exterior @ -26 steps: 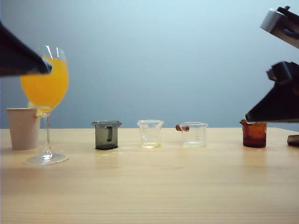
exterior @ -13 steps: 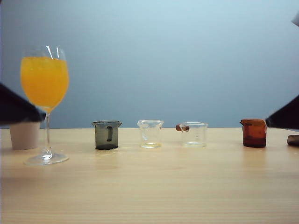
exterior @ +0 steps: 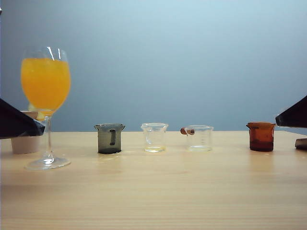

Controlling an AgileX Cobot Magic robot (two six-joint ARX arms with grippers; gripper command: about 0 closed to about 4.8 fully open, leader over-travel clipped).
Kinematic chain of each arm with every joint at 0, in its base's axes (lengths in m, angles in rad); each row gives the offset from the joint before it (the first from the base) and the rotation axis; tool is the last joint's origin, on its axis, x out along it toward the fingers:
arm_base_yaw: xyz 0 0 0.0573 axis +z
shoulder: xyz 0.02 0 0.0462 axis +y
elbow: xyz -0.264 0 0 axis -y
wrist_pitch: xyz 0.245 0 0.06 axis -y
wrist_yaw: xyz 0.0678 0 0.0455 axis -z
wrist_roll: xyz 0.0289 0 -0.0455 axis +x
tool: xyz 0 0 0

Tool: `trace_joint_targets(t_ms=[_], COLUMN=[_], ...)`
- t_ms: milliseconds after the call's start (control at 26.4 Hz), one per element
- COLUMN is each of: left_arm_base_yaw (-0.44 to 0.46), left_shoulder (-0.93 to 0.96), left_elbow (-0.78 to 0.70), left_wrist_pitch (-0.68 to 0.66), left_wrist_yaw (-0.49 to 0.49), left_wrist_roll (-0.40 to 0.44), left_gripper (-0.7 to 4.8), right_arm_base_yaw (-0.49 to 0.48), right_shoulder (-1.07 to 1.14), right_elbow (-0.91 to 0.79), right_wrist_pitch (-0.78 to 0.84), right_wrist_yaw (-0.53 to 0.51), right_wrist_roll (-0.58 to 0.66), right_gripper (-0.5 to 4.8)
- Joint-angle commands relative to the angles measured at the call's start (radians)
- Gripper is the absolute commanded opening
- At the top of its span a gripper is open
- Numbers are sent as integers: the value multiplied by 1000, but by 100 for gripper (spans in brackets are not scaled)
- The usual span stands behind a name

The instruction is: Pick up the third measuring cup from the left, pour the pineapple juice inside into the goblet, and finally put the measuring cup back in its original place.

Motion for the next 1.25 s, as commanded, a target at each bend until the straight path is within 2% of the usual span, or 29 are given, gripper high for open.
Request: trace_joint_targets(t_ms=[38,114,152,303,417,569,683,758,948,1251], left_arm_base_yaw=[2,43,122,399,582,732,829,864,866,865], left_shoulder=[-4,-55,-80,-139,-189,-283,-348,-385,-390,-390], left_elbow=[4,4,4,4,4,5,6,5,5,5], left_wrist_pitch=[9,-10,-11,-10,-18,-16,-11,-13,-18,-18], left_wrist_yaw=[4,31,113,277,282,219,214,216,206,206], left_wrist_roll=[-3,-3,-3,-3,-3,-3,-3,-3,-3,-3], left_gripper=[3,3,3,3,3,3,3,3,3,3], right_arm_base_yaw=[2,-8,-30,-134,-232,-360,-459,-510,-593,-601], right_shoulder=[-2,-85,-147,-277,-355,-410,-409,-409,-409,-409], right_elbow=[-6,-6,-6,-6,-6,-3,-2,-4,-6,-6], right_wrist_pitch=[10,-34,-63,-92,-92,-76,-82,-93,-93,-92], right_wrist_yaw=[1,-2,-22,-51,-51,-51,-40,-38,-35,-37], right_wrist_roll=[-2,-2,-1,-1,-1,-2,-2,-2,-2,-2], right_gripper=[42,42,42,42,42,42,42,42,42,42])
